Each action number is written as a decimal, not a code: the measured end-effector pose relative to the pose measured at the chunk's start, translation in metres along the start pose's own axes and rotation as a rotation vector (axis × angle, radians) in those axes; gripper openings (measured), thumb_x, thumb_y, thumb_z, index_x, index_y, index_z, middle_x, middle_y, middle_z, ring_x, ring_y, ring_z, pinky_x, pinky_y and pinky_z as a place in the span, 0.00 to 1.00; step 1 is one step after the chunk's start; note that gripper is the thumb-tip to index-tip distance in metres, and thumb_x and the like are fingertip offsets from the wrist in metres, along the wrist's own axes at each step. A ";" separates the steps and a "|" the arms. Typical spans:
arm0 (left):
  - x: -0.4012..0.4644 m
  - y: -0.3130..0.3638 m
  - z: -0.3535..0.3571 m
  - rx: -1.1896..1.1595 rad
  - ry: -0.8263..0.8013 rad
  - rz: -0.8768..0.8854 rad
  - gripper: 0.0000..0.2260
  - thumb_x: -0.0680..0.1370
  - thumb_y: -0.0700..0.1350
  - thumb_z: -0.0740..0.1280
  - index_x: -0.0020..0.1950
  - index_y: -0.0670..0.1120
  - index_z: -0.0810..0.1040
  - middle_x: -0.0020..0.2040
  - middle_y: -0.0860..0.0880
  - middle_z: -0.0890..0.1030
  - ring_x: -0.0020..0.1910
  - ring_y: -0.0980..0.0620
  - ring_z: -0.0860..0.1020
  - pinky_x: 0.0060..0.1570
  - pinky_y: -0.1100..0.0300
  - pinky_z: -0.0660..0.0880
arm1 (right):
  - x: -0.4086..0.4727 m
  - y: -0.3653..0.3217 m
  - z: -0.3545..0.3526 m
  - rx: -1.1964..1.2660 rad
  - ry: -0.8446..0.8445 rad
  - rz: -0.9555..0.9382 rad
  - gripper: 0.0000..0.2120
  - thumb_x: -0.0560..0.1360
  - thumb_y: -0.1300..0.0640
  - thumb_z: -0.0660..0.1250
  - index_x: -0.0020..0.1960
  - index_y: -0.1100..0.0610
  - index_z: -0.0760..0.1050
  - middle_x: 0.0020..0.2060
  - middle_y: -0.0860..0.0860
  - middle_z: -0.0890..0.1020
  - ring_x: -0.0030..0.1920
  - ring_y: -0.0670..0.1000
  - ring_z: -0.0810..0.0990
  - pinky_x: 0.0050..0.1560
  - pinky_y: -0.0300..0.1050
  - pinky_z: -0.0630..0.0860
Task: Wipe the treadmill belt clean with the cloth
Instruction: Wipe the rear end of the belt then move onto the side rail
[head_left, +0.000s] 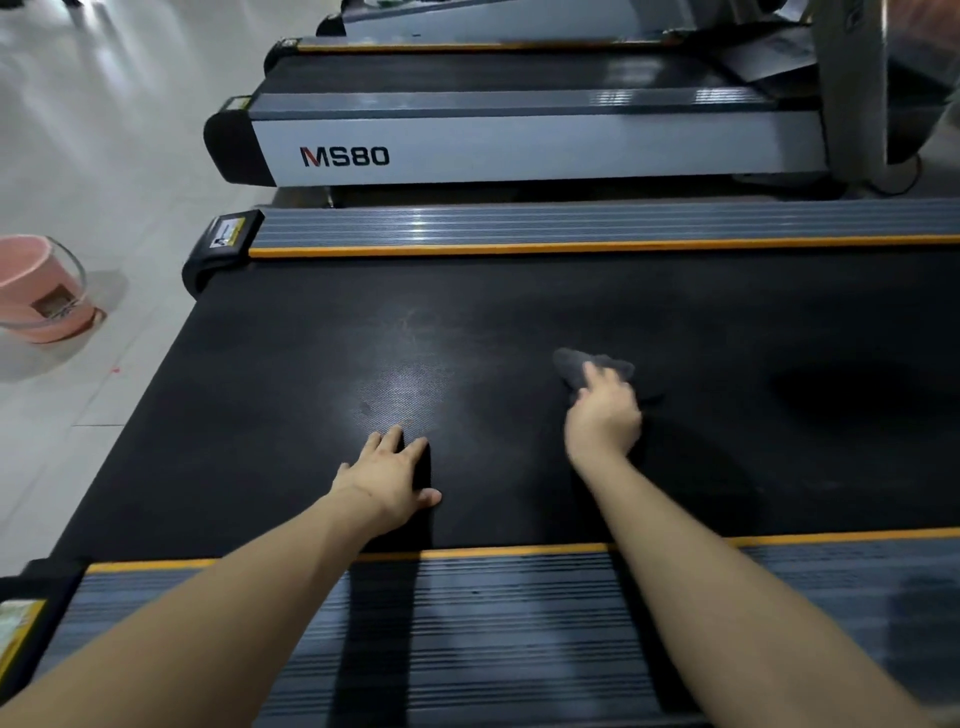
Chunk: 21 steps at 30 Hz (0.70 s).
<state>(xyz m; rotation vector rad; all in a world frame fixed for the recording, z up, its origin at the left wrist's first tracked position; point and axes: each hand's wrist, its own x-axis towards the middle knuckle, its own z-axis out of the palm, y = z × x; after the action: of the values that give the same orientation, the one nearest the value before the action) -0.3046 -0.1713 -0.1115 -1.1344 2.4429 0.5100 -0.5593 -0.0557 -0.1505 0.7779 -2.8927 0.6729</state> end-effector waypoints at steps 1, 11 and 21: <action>-0.002 -0.003 0.002 -0.004 0.007 -0.017 0.37 0.78 0.65 0.66 0.82 0.59 0.53 0.84 0.50 0.46 0.82 0.45 0.44 0.76 0.35 0.58 | -0.013 -0.026 0.009 0.006 -0.025 -0.083 0.16 0.77 0.58 0.63 0.64 0.49 0.73 0.58 0.51 0.77 0.58 0.55 0.74 0.53 0.50 0.73; -0.010 -0.017 0.007 -0.008 0.016 -0.002 0.38 0.78 0.65 0.65 0.83 0.56 0.52 0.84 0.50 0.45 0.83 0.46 0.44 0.76 0.35 0.57 | -0.026 0.007 0.000 0.106 -0.127 -0.544 0.20 0.76 0.57 0.69 0.67 0.47 0.76 0.66 0.50 0.79 0.65 0.54 0.77 0.64 0.48 0.74; -0.031 -0.011 0.014 0.030 0.074 0.004 0.31 0.82 0.63 0.60 0.82 0.57 0.54 0.84 0.48 0.45 0.83 0.45 0.44 0.77 0.37 0.56 | -0.079 -0.031 -0.007 0.147 -0.147 -0.170 0.19 0.76 0.56 0.68 0.66 0.49 0.77 0.62 0.51 0.79 0.61 0.57 0.77 0.59 0.50 0.74</action>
<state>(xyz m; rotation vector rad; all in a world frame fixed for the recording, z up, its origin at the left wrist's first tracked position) -0.2747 -0.1516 -0.1098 -1.1564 2.5077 0.4378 -0.4757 -0.0405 -0.1458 1.1221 -2.8842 0.8484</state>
